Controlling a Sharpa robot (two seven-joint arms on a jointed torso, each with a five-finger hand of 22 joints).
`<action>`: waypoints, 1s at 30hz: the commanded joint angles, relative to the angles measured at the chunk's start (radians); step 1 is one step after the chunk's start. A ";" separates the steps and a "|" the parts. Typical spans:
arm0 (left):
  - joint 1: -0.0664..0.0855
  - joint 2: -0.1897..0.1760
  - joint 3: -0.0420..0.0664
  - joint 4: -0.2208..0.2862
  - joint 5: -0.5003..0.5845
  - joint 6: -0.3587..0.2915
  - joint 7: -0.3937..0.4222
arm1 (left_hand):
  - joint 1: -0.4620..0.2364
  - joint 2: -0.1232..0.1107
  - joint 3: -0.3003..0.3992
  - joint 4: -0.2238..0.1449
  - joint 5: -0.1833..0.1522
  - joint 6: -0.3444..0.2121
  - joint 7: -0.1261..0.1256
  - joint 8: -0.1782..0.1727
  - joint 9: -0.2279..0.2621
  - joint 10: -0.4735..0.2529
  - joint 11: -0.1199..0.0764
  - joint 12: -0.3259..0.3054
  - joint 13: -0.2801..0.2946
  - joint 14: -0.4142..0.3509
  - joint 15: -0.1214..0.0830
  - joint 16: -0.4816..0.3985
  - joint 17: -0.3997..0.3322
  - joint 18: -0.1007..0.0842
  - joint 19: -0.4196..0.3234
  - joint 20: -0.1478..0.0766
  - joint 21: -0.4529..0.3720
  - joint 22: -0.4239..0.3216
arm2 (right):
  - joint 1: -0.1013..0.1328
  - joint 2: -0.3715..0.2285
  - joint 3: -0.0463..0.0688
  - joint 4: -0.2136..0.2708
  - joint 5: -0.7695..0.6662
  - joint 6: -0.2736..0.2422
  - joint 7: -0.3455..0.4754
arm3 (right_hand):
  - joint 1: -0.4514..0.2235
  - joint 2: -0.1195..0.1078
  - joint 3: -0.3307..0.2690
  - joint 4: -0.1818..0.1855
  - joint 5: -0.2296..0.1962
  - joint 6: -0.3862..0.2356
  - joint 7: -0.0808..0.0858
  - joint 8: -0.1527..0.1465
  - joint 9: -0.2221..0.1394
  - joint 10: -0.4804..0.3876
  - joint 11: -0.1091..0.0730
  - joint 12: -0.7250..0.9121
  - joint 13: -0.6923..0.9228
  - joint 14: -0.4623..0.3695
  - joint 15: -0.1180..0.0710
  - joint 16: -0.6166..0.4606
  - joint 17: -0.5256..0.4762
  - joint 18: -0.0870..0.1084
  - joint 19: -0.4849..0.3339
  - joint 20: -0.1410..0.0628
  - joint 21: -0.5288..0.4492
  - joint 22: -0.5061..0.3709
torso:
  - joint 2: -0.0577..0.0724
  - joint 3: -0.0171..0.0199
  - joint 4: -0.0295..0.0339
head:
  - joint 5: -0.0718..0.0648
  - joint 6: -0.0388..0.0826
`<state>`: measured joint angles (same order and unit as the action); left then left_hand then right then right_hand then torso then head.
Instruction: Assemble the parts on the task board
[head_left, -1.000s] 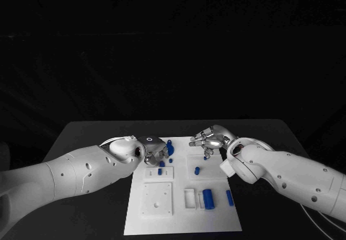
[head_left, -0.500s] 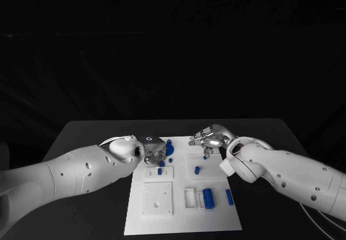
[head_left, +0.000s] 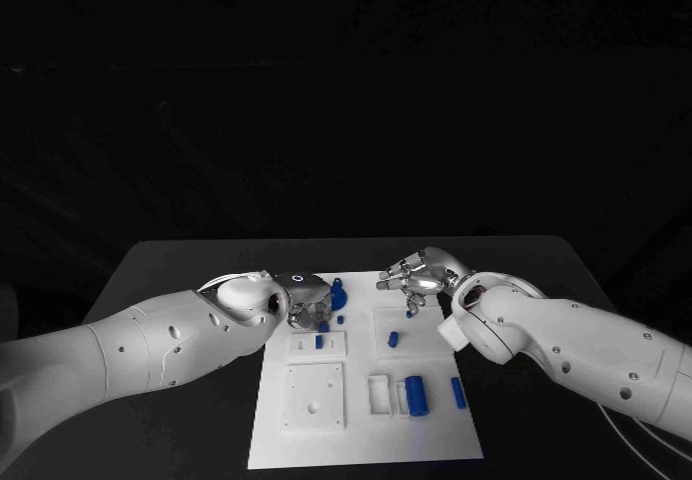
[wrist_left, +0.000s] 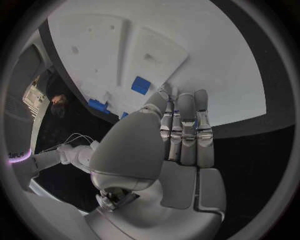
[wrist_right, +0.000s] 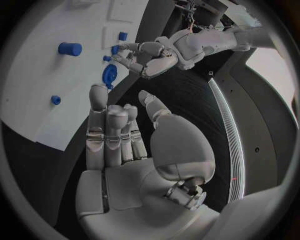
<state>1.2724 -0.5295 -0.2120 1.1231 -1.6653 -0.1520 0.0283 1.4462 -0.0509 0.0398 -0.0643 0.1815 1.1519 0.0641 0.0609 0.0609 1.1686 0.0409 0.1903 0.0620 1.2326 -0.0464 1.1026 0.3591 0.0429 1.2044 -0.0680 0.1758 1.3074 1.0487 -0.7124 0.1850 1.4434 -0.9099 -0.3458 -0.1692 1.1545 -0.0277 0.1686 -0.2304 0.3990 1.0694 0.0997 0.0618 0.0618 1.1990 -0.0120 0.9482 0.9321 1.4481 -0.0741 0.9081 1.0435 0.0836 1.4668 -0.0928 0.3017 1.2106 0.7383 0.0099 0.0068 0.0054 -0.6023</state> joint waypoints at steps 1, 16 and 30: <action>-0.006 0.001 -0.004 0.008 -0.005 0.021 0.026 | -0.005 -0.003 -0.004 -0.009 0.001 -0.019 0.000 0.001 0.001 0.004 0.000 0.009 0.001 -0.006 -0.002 0.006 0.002 -0.012 0.003 -0.002 -0.003 0.021 | 0.000 0.000 0.000 0.001 -0.007 0.010 0.012 | -0.001 0.008 -0.003 0.000 0.003 0.004 -0.001 0.000 0.001 0.003 0.000 -0.005 -0.001 0.003 -0.004 0.001 -0.001 0.004 0.036 -0.006 -0.006 -0.001 | 0.000 0.0001 0.0001 | 0.000 -0.001; -0.006 0.000 -0.004 0.010 -0.004 0.028 0.026 | -0.016 -0.015 -0.038 -0.026 0.010 -0.048 -0.017 0.003 0.002 -0.024 -0.009 0.146 0.003 -0.017 -0.003 0.055 0.016 -0.015 0.010 -0.003 -0.009 0.020 | 0.000 -0.001 0.000 0.002 -0.007 0.010 0.012 | -0.003 0.008 -0.004 0.002 0.004 0.004 -0.001 0.000 0.001 0.003 0.001 -0.006 -0.002 0.002 -0.004 -0.001 -0.002 0.004 0.035 -0.006 -0.007 -0.001 | 0.000 0.0005 -0.0004 | 0.002 -0.001; -0.006 -0.001 -0.005 0.006 -0.004 0.034 0.031 | -0.017 0.018 -0.061 -0.016 0.010 -0.009 -0.015 0.001 0.002 -0.046 -0.014 0.218 0.003 -0.024 -0.005 0.069 0.015 -0.018 0.014 -0.004 -0.019 0.020 | 0.000 -0.002 0.000 0.004 -0.006 0.011 0.012 | -0.004 0.009 -0.004 0.006 0.006 0.004 -0.001 0.000 0.001 0.003 0.000 -0.006 -0.001 0.003 -0.004 0.000 -0.001 0.004 0.036 -0.006 -0.007 -0.001 | 0.000 0.0003 -0.0012 | 0.002 -0.003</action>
<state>1.2714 -0.5326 -0.2133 1.1255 -1.6660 -0.1494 0.0388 1.4240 -0.0333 -0.0206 -0.0753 0.1883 1.1470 0.0498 0.0610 0.0623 1.1272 0.0287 0.4040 0.0655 1.2139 -0.0499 1.1687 0.3745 0.0452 1.2152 -0.0714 0.1598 1.3080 1.0486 -0.7142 0.1850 1.4450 -0.9098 -0.3458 -0.1678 1.1529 -0.0261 0.1658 -0.2276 0.3989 1.0694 0.0997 0.0618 0.0618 1.1991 -0.0120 0.9482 0.9311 1.4481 -0.0741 0.9081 1.0425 0.0834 1.4667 -0.0928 0.2977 1.2107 0.7384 0.0104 0.0058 0.0081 -0.6050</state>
